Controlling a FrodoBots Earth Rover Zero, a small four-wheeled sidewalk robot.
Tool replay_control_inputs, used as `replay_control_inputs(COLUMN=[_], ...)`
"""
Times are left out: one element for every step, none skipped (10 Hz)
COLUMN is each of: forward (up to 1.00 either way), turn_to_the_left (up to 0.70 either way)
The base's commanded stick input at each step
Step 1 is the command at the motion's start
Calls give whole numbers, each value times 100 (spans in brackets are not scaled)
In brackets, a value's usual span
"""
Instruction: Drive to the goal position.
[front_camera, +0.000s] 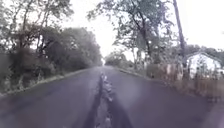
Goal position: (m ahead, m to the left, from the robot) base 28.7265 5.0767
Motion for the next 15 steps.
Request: replay_control_inputs(forward=[100,100,100,100,100,100,100,100,100,100,100,100,100,100,100], turn_to_the_left=[0,0,0,0,0,0,0,0,0,0,0,0,0,0,0])
